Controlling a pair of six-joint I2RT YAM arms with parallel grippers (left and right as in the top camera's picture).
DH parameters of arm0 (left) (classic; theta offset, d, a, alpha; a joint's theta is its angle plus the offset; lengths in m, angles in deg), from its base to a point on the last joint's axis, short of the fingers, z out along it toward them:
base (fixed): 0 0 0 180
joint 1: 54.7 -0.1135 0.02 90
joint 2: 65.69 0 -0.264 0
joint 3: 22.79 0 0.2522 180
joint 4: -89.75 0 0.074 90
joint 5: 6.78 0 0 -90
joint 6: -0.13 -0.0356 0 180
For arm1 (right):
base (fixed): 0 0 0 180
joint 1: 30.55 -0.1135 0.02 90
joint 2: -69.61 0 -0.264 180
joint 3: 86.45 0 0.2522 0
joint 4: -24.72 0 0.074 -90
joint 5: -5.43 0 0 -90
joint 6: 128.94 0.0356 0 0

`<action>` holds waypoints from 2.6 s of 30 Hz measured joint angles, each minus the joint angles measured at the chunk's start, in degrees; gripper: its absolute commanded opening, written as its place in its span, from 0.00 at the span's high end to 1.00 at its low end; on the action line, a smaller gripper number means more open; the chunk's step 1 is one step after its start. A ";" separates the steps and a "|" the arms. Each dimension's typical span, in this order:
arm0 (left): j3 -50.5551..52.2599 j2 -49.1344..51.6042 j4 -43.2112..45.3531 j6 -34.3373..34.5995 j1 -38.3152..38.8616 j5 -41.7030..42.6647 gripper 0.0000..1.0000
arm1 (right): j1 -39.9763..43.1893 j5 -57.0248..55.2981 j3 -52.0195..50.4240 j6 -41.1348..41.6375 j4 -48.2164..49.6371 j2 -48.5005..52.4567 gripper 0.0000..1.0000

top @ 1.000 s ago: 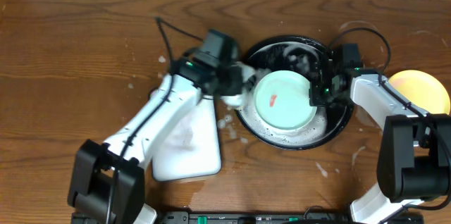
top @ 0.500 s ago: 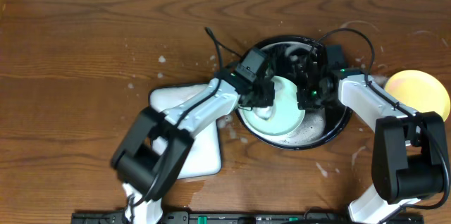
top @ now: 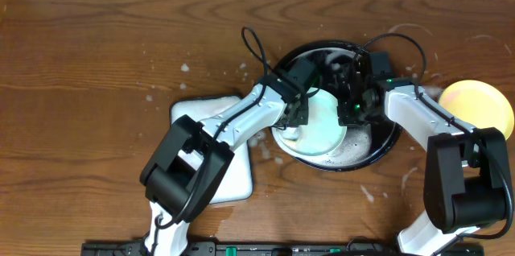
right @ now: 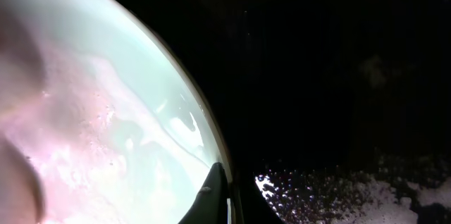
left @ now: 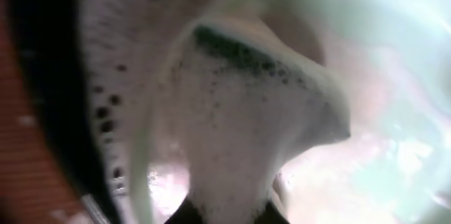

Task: Clean dirty plates on tray and stack at the side
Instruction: 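Scrub the red-marked green plate with the sponge while the right gripper holds it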

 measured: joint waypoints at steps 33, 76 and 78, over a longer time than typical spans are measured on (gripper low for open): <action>-5.49 5.81 0.90 6.82 1.79 17.79 0.93 | -0.31 -0.13 0.20 1.70 -1.31 -0.02 0.99; -6.16 6.73 6.45 6.86 4.44 17.33 0.93 | -0.28 -1.95 0.48 3.02 -1.36 0.09 0.99; -6.49 6.73 4.76 6.84 3.61 17.42 0.92 | -0.31 -1.88 0.48 3.02 -1.40 0.09 0.99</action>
